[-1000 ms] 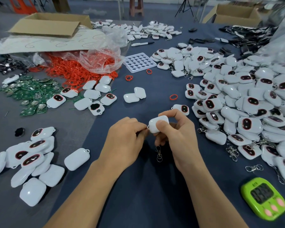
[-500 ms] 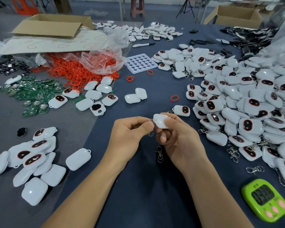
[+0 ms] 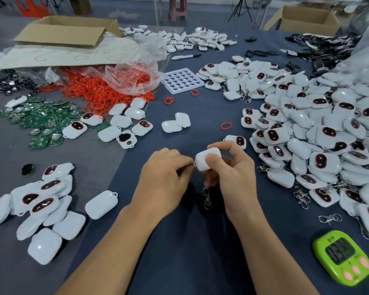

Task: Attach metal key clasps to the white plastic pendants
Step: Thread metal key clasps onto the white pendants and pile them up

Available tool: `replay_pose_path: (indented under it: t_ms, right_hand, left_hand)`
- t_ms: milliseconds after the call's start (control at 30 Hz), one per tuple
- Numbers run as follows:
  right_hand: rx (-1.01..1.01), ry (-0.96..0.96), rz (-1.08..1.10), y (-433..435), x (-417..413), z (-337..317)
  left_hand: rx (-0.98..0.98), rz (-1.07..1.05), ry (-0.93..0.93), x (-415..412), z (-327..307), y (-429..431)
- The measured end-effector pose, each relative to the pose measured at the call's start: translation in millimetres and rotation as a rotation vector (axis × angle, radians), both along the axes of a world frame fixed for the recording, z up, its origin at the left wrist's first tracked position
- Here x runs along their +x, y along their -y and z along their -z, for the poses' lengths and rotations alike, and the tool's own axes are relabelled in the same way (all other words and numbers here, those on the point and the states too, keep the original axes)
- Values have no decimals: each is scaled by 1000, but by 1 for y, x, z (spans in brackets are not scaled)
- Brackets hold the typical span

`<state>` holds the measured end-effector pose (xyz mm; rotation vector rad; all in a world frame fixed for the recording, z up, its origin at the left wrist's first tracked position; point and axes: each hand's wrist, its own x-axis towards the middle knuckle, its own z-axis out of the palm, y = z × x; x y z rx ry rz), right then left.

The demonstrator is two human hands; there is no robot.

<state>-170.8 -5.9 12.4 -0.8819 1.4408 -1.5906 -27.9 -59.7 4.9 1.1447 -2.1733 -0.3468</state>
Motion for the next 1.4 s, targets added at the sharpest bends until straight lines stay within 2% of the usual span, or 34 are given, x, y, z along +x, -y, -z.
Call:
replay_pose_path:
  t_ms: [100, 167, 333, 533, 800, 1000, 1100, 1200, 1400]
  right_hand:
    - [31, 196, 8, 3, -5, -2]
    - [58, 282, 6, 4, -7, -3]
    - [97, 310, 2, 5, -10, -5]
    - [122, 311, 3, 7, -11, -4]
    - [126, 332, -3, 7, -14, -2]
    - [135, 323, -2, 9, -15, -1]
    - [137, 302, -6, 9, -14, 0]
    - [141, 286, -15, 9, -14, 0]
    - [152, 264, -13, 9, -14, 1]
  left_hand:
    - [176, -60, -209, -2, -1, 2]
    - [221, -50, -284, -3, -2, 1]
    - [21, -52, -175, -3, -4, -4]
    - [-37, -159, -261, -6, -4, -13]
    - [-242, -127, -186, -5, -2, -11]
    - [-255, -141, -89, -5, -2, -9]
    - [-202, -163, -79, -5, -3, -9]
    - [-135, -123, -76, -3, -3, -9]
    - [-167, -63, -49, -1, -4, -8]
